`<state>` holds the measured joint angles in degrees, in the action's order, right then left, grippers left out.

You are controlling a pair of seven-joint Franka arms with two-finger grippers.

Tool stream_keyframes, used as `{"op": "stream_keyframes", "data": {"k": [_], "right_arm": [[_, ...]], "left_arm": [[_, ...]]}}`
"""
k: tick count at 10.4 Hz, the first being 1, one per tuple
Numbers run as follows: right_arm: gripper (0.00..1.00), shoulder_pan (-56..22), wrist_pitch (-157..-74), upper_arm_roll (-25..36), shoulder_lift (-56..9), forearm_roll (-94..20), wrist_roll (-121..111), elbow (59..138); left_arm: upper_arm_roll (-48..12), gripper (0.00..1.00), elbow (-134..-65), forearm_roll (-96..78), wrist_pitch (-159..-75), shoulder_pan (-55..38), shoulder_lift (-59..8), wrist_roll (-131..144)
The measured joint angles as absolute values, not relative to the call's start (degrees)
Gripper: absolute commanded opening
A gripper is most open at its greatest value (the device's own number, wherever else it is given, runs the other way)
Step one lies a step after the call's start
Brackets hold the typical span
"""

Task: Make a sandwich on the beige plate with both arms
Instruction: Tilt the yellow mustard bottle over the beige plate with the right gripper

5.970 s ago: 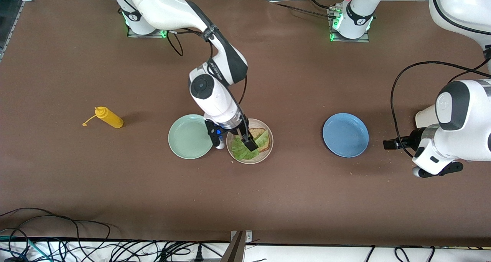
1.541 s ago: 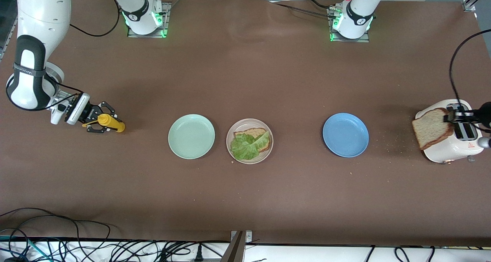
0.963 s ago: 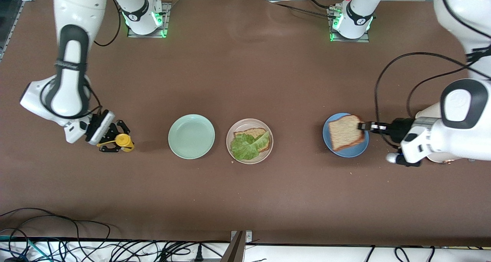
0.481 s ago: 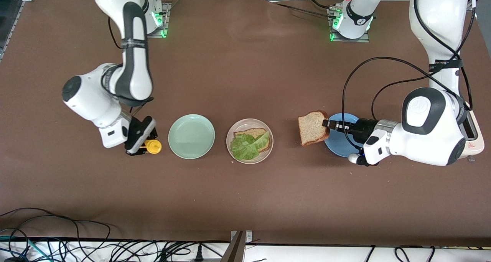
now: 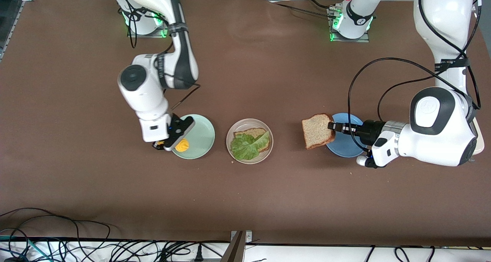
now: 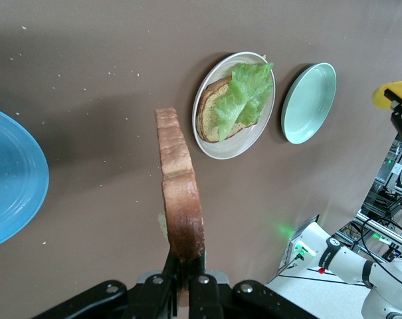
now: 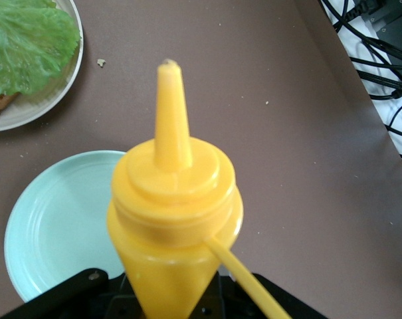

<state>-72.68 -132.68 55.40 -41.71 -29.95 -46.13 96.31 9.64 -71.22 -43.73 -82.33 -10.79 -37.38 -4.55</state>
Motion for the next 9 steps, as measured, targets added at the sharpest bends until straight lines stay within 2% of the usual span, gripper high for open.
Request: {"op": "stream_keyframes", "data": {"k": [3, 6, 9], "right_arm": [[0.0, -79.09, -128.07, 54.81, -47.48, -13.8, -29.13, 92.27], [0.0, -81.93, -122.62, 53.7, -55.15, -6.21, -25.04, 86.22], [0.0, -82.05, -121.99, 51.77, -59.39, -1.06, -24.83, 85.04]], "left_arm": [[9.66, 0.0, -71.15, -43.73, -82.31, -10.77, -37.37, -4.54], [9.67, 0.0, -71.07, -43.73, -82.3, -10.76, -37.37, -4.52], [9.67, 0.0, -71.01, -43.73, -82.29, -10.76, -37.37, -4.46]]}}
